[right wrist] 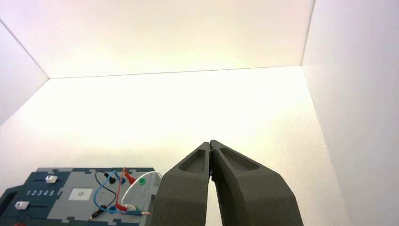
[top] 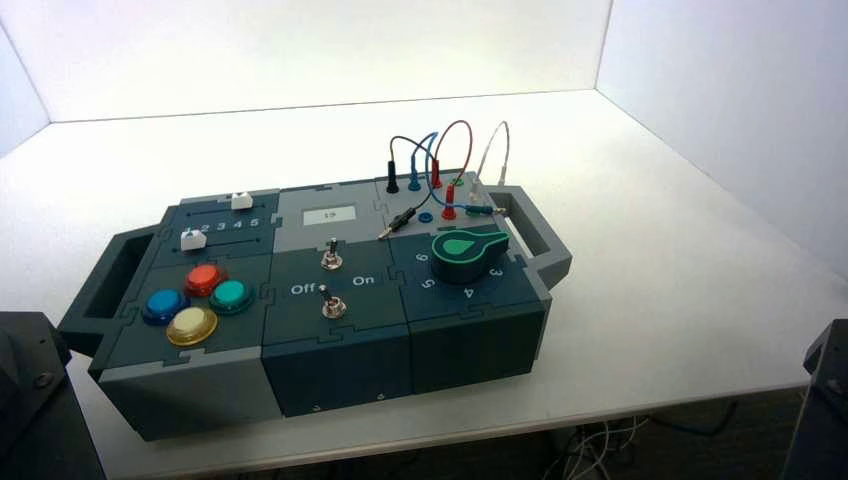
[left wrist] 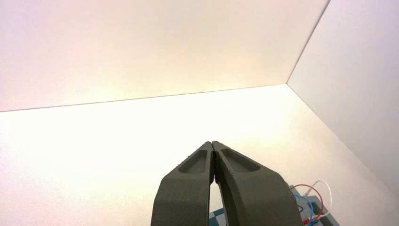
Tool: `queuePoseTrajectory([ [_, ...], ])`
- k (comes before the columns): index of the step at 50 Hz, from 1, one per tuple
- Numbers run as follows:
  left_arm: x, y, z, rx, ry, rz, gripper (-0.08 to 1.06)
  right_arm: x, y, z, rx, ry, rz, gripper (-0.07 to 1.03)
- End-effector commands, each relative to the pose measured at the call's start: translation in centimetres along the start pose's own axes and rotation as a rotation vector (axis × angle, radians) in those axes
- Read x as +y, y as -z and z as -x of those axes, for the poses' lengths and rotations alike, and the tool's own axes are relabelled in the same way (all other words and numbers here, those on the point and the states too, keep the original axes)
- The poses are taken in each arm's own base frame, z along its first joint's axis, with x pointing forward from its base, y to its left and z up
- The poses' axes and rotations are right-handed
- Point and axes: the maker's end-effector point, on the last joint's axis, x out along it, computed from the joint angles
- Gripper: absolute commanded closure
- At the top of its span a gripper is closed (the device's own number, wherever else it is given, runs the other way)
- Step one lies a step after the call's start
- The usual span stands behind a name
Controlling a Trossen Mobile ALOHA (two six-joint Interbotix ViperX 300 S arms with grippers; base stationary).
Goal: Turn the knob to position 4.
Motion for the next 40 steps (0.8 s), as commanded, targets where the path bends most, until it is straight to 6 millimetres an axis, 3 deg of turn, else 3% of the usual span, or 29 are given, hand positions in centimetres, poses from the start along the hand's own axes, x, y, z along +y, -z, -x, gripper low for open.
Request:
queuePoseTrajectory([
  [1, -0.1, -0.8, 0.2, -0.019, 0.000, 0.006, 1.01, 0.3, -0.6, 0.0, -0.003, -0.009, -0.003, 0.99],
  [26, 0.0, -0.3, 0.2, 0.010, -0.004, 0.007, 1.01, 1.3, 0.3, -0.7, 0.070, -0.054, 0.018, 0.99],
  [40, 0.1, 0.4, -0.2, 0.040, -0.010, 0.007, 1.01, 3.0, 3.8, -1.9, 0.323, -0.121, -0.043, 0.99],
])
